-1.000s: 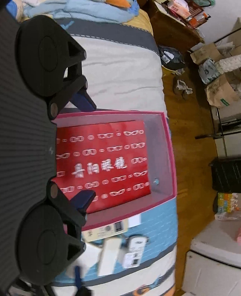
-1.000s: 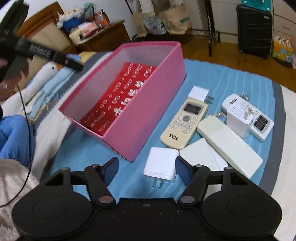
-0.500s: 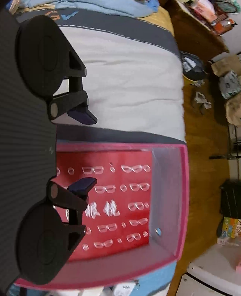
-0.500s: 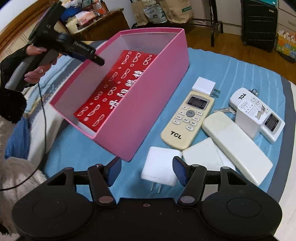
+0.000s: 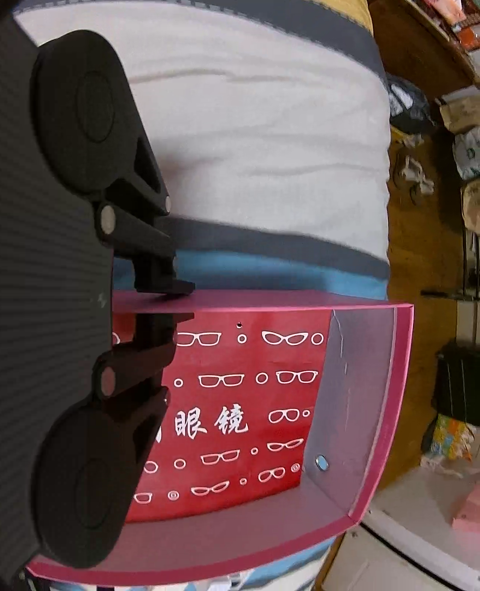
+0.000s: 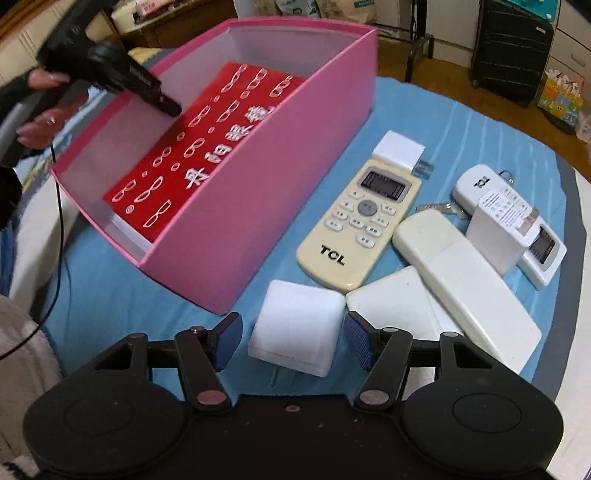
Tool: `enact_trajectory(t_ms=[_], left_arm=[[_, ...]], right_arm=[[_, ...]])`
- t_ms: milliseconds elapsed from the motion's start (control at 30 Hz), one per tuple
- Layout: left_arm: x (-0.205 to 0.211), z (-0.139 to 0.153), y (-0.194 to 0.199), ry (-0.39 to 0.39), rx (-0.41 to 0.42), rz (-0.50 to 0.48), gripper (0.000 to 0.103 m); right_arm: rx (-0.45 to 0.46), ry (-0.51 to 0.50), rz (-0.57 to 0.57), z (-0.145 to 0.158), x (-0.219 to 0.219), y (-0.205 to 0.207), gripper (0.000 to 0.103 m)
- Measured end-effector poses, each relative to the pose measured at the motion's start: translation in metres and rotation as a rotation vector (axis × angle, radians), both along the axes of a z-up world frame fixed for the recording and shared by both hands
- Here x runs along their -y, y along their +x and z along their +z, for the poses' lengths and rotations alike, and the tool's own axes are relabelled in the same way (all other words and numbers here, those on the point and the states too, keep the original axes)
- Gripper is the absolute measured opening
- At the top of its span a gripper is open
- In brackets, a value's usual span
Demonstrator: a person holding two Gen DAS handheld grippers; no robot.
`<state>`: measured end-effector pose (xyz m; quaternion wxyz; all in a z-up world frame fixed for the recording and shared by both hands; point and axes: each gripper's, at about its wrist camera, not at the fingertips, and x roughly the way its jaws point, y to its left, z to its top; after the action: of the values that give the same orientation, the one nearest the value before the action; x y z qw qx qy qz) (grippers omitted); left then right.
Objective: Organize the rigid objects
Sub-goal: 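Grasp the white square charger with the right tool while the left tool holds the box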
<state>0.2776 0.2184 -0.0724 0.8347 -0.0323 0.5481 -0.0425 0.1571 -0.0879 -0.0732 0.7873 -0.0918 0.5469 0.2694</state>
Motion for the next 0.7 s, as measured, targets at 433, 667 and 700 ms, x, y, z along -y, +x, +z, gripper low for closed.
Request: enact_trajectory(t_ms=[433, 667, 700], left_arm=[[0.009, -0.003, 0.001, -0.041, -0.002, 0.045, 0.006], [0.017, 0.002, -0.002, -0.005, 0.009, 0.107, 0.005], [0.015, 0.003, -0.003, -0.016, 0.008, 0.125, 0.005]], right_arm=[[0.012, -0.033, -0.011, 0.0, 0.007, -0.029, 0.069], [0.044, -0.006, -0.011, -0.01, 0.0, -0.012, 0.066], [0.049, -0.007, -0.02, -0.012, -0.001, -0.009, 0.066]])
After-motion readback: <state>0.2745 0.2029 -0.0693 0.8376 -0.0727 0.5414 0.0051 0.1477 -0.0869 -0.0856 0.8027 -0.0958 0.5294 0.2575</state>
